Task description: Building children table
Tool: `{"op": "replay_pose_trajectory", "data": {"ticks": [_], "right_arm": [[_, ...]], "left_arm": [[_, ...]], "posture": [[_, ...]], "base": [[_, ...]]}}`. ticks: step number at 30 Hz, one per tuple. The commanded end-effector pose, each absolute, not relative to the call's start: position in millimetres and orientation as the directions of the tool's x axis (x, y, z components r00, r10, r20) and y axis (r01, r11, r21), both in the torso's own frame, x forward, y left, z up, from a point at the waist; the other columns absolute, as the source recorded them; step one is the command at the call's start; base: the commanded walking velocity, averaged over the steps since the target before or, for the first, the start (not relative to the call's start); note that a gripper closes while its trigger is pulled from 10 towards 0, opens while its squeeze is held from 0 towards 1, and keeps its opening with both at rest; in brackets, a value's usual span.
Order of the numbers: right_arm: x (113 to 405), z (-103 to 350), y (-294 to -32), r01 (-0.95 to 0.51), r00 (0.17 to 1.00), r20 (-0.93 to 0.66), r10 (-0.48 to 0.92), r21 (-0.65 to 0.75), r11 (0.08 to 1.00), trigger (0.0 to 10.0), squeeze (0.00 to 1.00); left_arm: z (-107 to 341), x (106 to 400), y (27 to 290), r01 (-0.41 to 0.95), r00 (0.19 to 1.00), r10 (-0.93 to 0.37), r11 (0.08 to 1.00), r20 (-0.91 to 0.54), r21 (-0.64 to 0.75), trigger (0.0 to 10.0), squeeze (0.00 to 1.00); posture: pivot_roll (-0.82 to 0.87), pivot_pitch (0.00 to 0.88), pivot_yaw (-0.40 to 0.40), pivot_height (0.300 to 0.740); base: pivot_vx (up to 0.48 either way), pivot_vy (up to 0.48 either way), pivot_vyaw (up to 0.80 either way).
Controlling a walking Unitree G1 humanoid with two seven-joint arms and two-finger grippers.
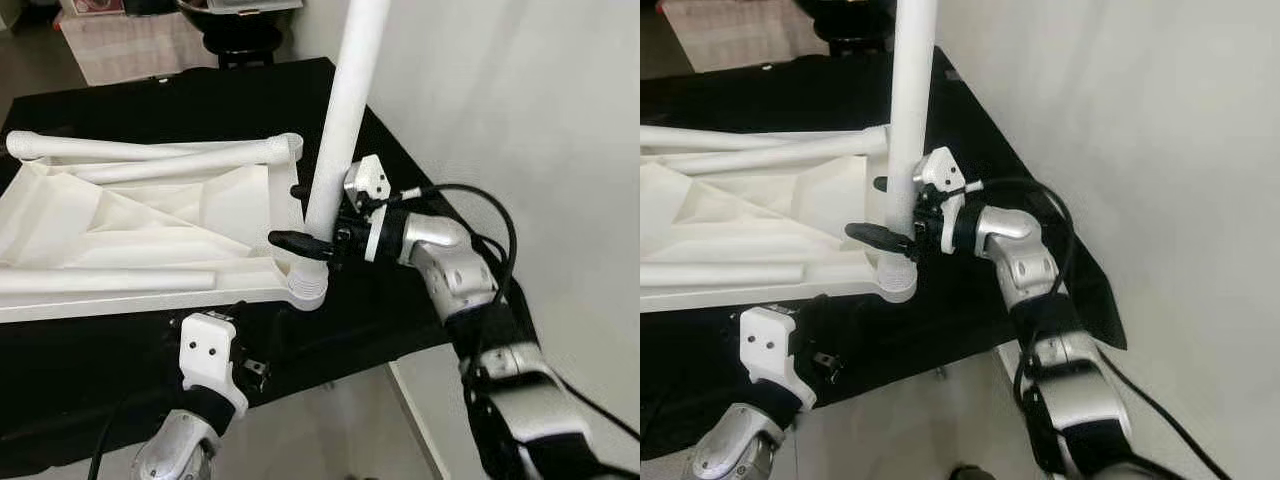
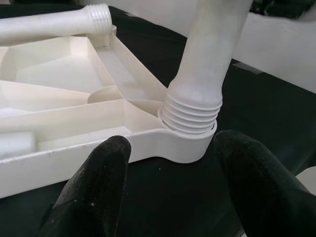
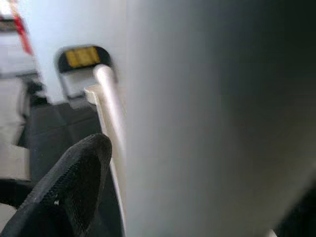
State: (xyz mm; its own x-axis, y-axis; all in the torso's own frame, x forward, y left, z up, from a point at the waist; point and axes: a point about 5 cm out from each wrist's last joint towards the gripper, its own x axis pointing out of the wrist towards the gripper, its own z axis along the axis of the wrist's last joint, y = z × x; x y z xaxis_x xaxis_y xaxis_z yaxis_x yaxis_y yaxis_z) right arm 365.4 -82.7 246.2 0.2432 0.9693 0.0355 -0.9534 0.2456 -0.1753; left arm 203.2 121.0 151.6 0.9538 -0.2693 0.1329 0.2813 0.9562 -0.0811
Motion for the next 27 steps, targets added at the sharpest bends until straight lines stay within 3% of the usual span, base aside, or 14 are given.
{"op": "replay_pose_trajectory", "data": {"ticks": [1,2,3,4,5,12,18,20,21,22,23,24,27], "right_arm": [[366,252,-76,-0.969,0.177,0.044,0.983,-0.166,0.181,10.0,0.0],[366,252,-76,-0.969,0.177,0.044,0.983,-0.166,0.181,10.0,0.0],[366,253,-75,-0.976,0.14,0.043,0.989,-0.162,0.145,2.5,0.0],[366,253,-75,-0.976,0.14,0.043,0.989,-0.162,0.145,2.5,0.0],[365,254,-73,-0.982,0.107,0.04,0.993,-0.154,0.112,0.0,0.0],[365,250,-72,-0.987,0.046,0.024,0.999,-0.154,0.049,0.0,0.0],[370,247,-81,-0.968,0.171,0.055,0.984,-0.179,0.178,0.0,0.0],[370,237,-85,-0.939,0.289,0.023,0.957,-0.187,0.288,0.0,0.0],[374,227,-84,-0.846,0.506,0.017,0.862,-0.187,0.5,0.0,0.0],[376,221,-85,-0.745,0.648,0.019,0.762,-0.192,0.638,0.0,0.0],[376,221,-85,-0.745,0.648,0.019,0.762,-0.192,0.638,0.0,0.0],[378,212,-95,-0.486,0.863,0.036,0.503,-0.211,0.848,0.0,0.0],[361,202,-86,-0.424,0.895,0.052,0.444,-0.213,0.88,0.0,0.0]], "left_arm": [[149,202,120,0.276,0.956,-0.263,0.957,0.128,-0.092,10.0,0.0],[149,202,120,0.276,0.956,-0.263,0.957,0.128,-0.092,10.0,0.0],[149,202,120,0.275,0.956,-0.263,0.957,0.128,-0.092,10.0,0.0],[149,202,120,0.275,0.956,-0.263,0.957,0.128,-0.092,10.0,0.0],[150,202,119,0.275,0.956,-0.262,0.957,0.128,-0.092,10.0,0.0],[150,201,119,0.272,0.957,-0.259,0.957,0.13,-0.095,10.0,0.0],[151,201,119,0.277,0.956,-0.264,0.956,0.131,-0.099,10.0,0.0],[151,201,119,0.278,0.955,-0.264,0.955,0.132,-0.1,10.0,0.0],[151,200,119,0.279,0.955,-0.265,0.955,0.132,-0.1,10.0,0.0],[152,200,120,0.279,0.955,-0.266,0.955,0.132,-0.1,10.0,0.0],[152,200,120,0.279,0.955,-0.266,0.955,0.132,-0.1,10.0,0.0],[152,200,120,0.279,0.955,-0.266,0.955,0.133,-0.099,10.0,0.0],[152,201,121,0.279,0.955,-0.265,0.955,0.133,-0.098,10.0,0.0]], "posture": [[-0.02,0.163,-0.059,0.74],[-0.02,0.163,-0.059,0.74],[-0.01,0.164,-0.063,0.74],[-0.01,0.164,-0.063,0.74],[-0.01,0.169,-0.065,0.74],[-0.02,0.173,-0.066,0.74],[-0.03,0.181,-0.057,0.74],[-0.04,0.186,-0.06,0.74],[-0.04,0.191,-0.068,0.74],[-0.04,0.191,-0.068,0.74],[-0.04,0.191,-0.068,0.74],[-0.05,0.192,-0.062,0.74],[-0.05,0.197,-0.043,0.74]], "base": [[0.0,0.0,0.0],[0.0,0.0,0.0],[0.0,0.0,0.0],[0.0,0.0,0.0],[0.0,0.0,0.0],[0.0,0.0,0.0],[0.0,0.0,0.0],[0.0,0.0,0.0],[0.0,0.0,0.0],[0.0,0.0,0.0],[0.0,0.0,0.0],[0.0,0.0,0.0],[0.0,0.0,0.0]]}}
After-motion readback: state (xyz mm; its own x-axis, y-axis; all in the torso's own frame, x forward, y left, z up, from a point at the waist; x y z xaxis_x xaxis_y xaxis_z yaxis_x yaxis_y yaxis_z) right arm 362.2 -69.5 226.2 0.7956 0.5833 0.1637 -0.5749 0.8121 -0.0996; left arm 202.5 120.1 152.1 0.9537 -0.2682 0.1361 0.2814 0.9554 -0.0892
